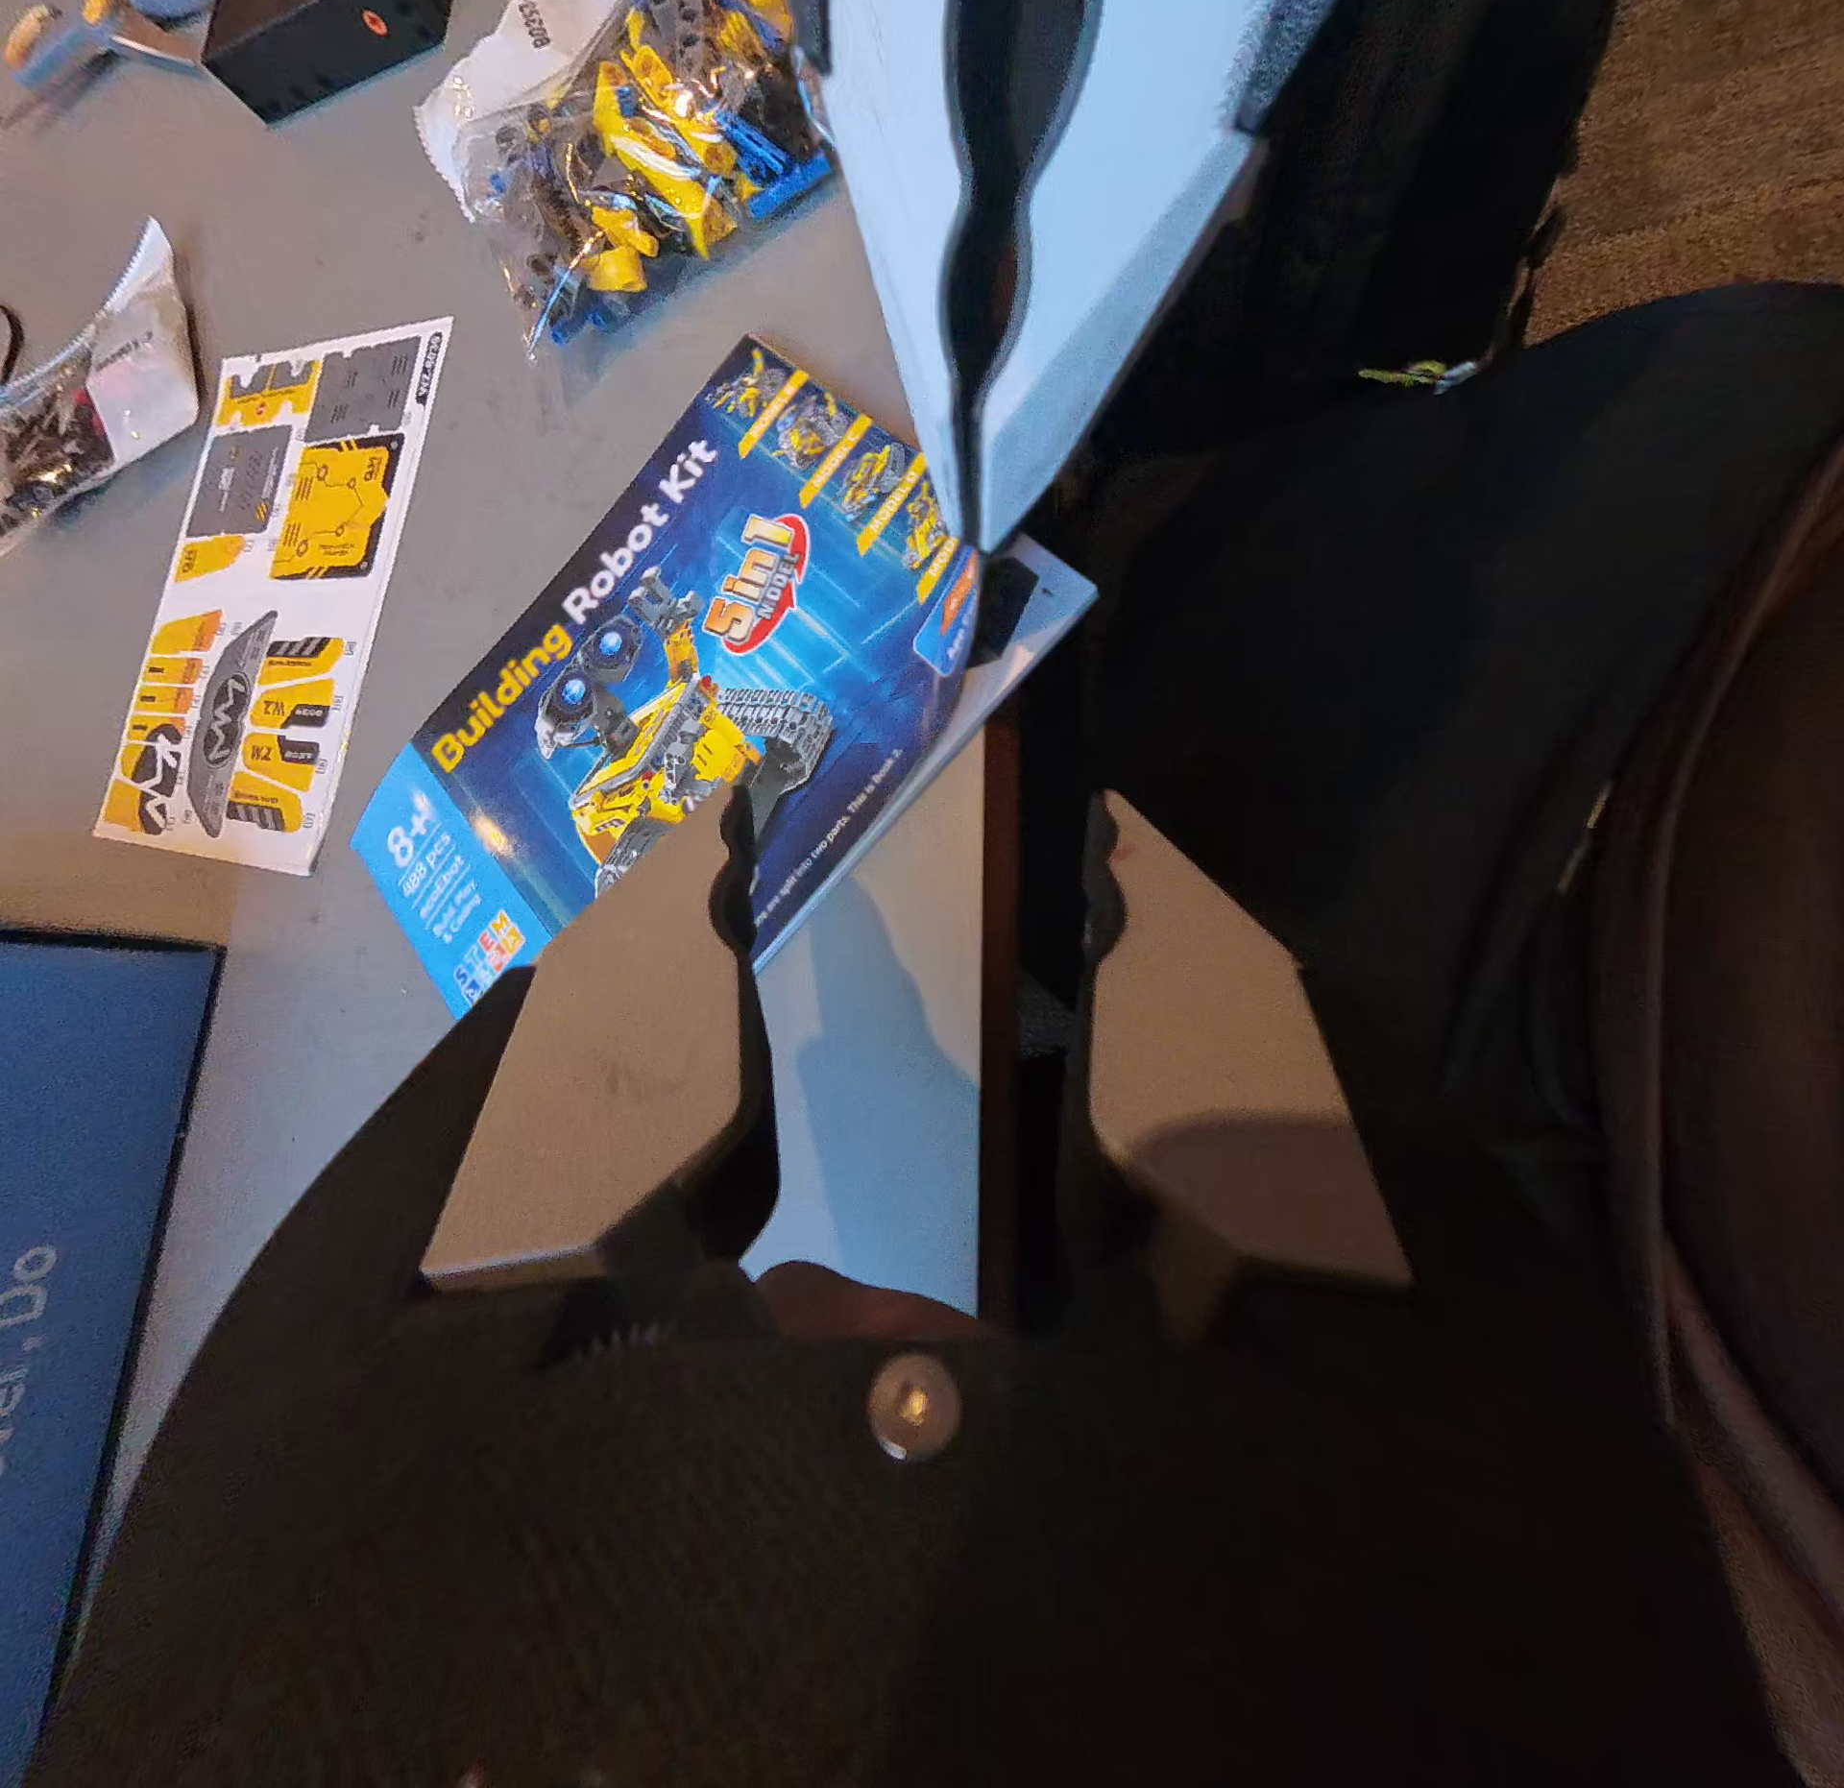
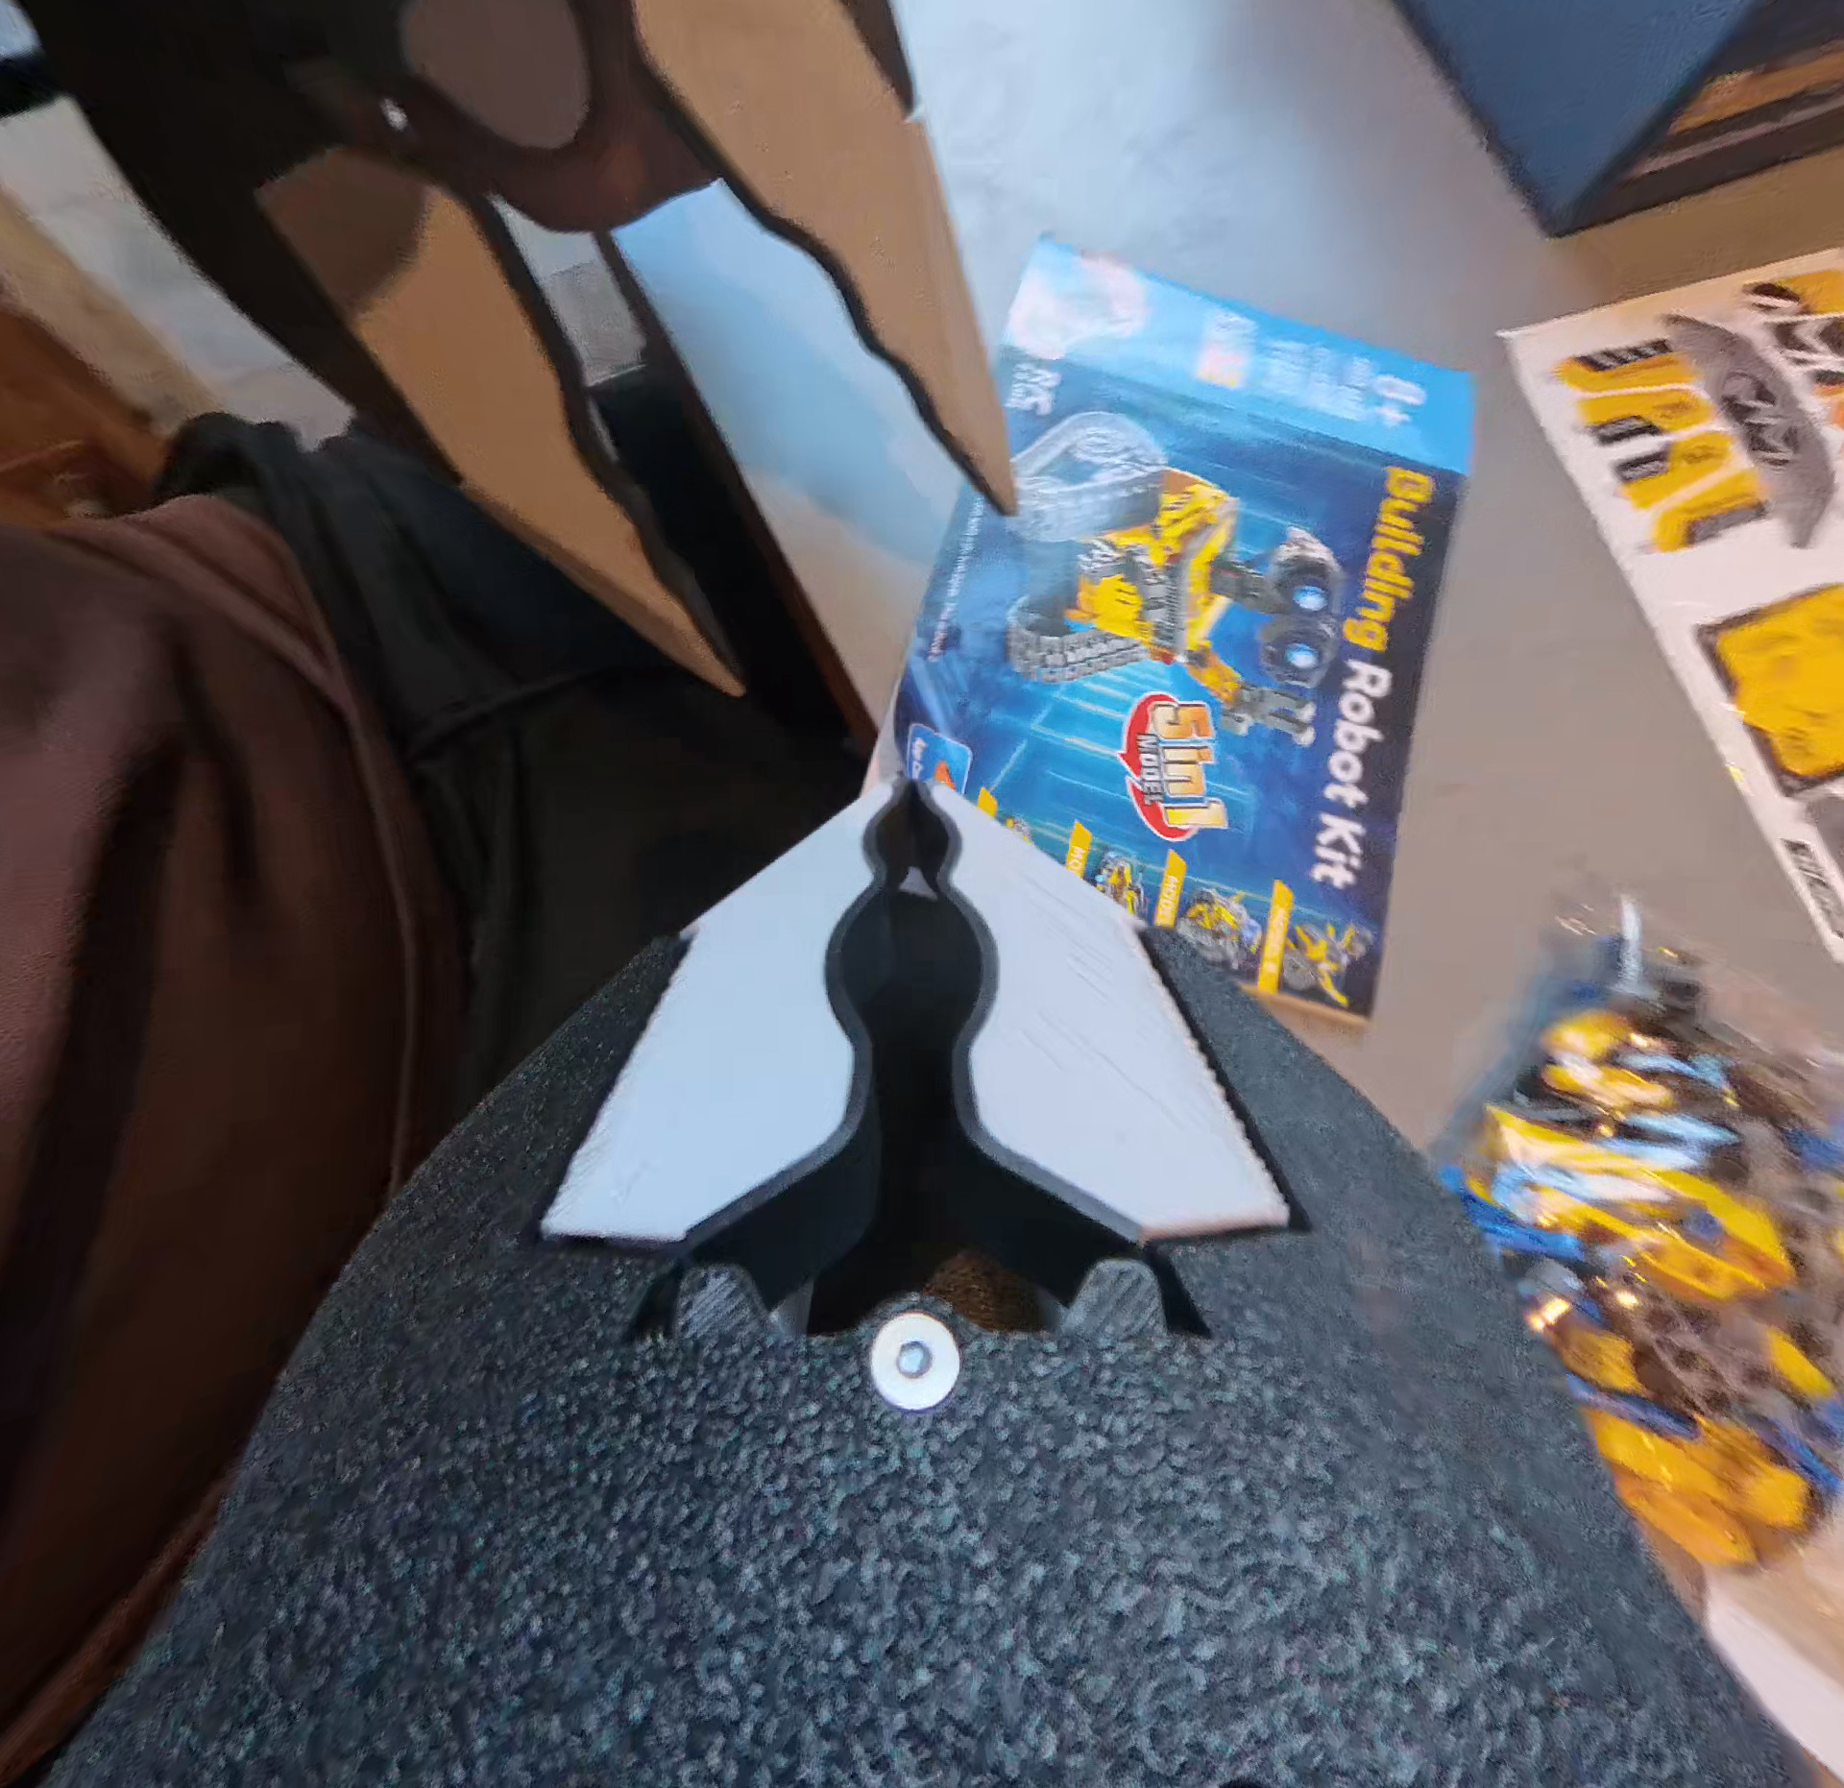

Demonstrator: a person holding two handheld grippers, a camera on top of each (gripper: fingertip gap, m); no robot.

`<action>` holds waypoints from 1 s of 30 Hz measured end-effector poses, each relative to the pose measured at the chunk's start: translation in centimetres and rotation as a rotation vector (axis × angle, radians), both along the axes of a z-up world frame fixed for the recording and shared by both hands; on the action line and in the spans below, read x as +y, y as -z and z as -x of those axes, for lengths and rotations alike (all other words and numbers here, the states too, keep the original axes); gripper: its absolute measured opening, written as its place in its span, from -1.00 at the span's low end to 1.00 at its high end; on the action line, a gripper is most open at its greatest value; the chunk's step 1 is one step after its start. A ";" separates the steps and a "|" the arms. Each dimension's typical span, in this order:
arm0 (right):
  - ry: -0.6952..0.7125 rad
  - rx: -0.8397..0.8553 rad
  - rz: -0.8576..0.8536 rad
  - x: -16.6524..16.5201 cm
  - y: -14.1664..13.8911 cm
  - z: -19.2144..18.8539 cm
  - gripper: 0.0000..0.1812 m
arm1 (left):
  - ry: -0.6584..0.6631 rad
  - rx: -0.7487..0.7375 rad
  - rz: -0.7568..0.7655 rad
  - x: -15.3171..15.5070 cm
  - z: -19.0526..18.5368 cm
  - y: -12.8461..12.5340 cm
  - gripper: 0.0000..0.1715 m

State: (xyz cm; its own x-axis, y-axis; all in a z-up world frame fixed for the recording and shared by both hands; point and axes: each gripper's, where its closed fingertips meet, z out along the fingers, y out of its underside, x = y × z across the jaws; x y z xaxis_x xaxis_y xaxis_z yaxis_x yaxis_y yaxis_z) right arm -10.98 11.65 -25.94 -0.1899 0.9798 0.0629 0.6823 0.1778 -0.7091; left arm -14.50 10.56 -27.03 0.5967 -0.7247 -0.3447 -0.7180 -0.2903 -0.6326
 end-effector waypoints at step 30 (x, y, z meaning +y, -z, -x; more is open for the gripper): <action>0.088 -0.095 0.046 2.7 2.6 2.1 -0.44 | -0.974 -0.667 -0.181 -6.9 20.4 -5.7 -1.00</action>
State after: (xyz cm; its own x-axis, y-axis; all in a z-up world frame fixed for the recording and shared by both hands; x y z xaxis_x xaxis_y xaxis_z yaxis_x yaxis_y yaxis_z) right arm -13.11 14.34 -28.57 -0.1058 0.9944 0.0033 0.7583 0.0828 -0.6466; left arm -34.90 3.64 -21.32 0.9687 0.1588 0.1909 0.2398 -0.3986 -0.8852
